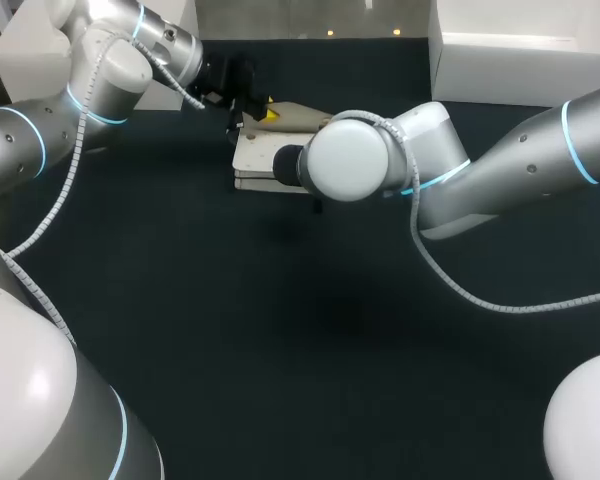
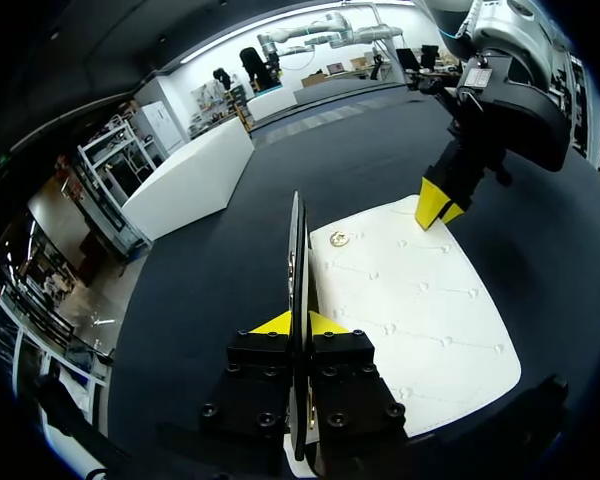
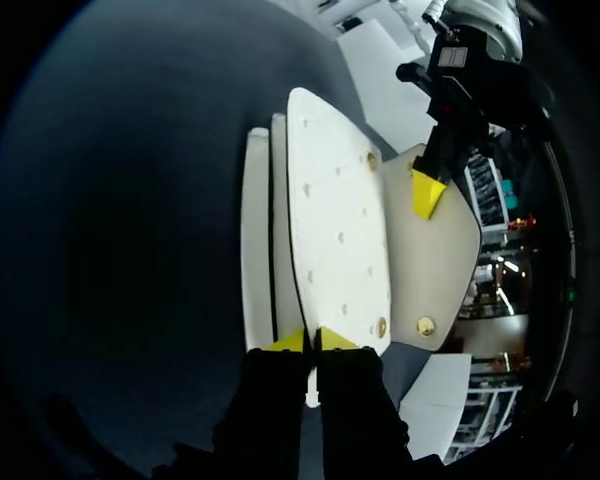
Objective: Pick up the bag, open it, inspect its contents, close it, and place it on the opposite side
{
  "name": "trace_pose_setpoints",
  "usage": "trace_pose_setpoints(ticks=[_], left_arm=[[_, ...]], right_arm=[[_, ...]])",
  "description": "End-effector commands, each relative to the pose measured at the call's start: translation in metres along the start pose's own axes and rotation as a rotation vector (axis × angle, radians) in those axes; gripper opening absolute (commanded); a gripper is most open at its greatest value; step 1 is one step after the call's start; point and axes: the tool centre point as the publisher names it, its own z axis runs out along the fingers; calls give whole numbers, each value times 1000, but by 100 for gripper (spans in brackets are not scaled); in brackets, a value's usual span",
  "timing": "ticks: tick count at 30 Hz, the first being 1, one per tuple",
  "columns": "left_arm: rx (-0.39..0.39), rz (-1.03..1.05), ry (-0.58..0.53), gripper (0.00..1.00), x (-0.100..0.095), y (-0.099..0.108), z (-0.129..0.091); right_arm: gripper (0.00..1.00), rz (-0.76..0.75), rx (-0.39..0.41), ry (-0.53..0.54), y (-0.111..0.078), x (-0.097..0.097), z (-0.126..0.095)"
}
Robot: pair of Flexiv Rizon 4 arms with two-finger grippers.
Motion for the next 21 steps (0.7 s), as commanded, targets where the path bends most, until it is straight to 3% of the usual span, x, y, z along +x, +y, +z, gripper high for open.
trace_pose_setpoints(ticks=[1, 15, 21], left_arm=[[10, 7, 3, 0, -1, 3, 0], [92, 190, -93, 0, 25, -1, -5], [66, 253, -117, 0, 38, -2, 1]], right_arm=[[2, 4, -3, -11, 0, 1, 1], [0, 39, -3, -5, -1, 1, 1], [0, 39, -3, -5, -1, 1, 1]])
